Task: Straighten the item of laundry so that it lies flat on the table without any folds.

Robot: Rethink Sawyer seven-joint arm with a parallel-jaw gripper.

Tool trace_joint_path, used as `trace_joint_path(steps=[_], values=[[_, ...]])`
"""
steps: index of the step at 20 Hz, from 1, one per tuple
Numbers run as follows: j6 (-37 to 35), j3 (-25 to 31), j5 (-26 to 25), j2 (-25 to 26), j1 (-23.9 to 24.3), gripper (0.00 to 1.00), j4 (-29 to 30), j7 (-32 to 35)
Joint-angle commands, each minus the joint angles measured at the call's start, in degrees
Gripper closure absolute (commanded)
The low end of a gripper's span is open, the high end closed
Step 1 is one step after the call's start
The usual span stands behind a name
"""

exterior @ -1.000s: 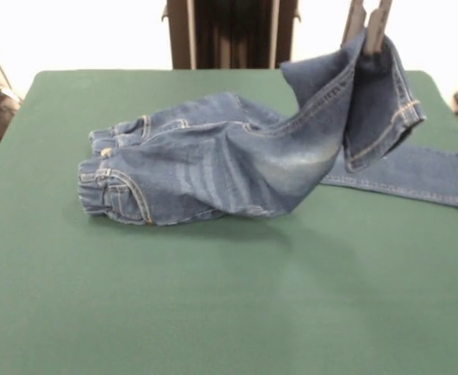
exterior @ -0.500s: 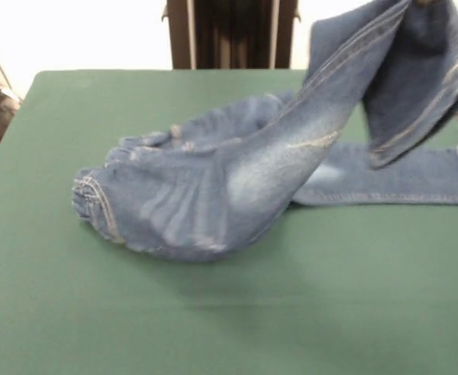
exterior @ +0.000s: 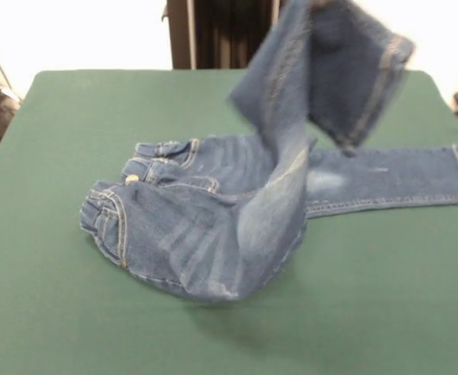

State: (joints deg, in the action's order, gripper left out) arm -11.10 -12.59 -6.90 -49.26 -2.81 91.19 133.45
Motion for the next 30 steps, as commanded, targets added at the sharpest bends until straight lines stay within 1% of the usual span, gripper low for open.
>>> trace_joint_path(steps=[1,6,10,12,14,15,21,30], values=[[-7.7,21.4,6.3,0.6,14.9,1.0,19.9,-2.4],[-10.9,21.7,7.8,0.7,15.2,1.0,20.4,0.8],[-13.7,23.1,11.0,1.3,15.5,1.0,21.1,4.0],[-14.9,21.2,11.9,1.8,13.4,1.0,20.1,6.4],[-16.6,20.7,13.8,2.6,12.4,1.0,19.7,7.9],[-17.9,19.1,13.4,3.1,11.0,1.0,18.4,8.2],[-21.2,15.7,12.3,4.5,7.9,1.0,13.9,7.3],[-23.3,13.2,15.7,8.7,3.5,1.0,7.0,12.5]])
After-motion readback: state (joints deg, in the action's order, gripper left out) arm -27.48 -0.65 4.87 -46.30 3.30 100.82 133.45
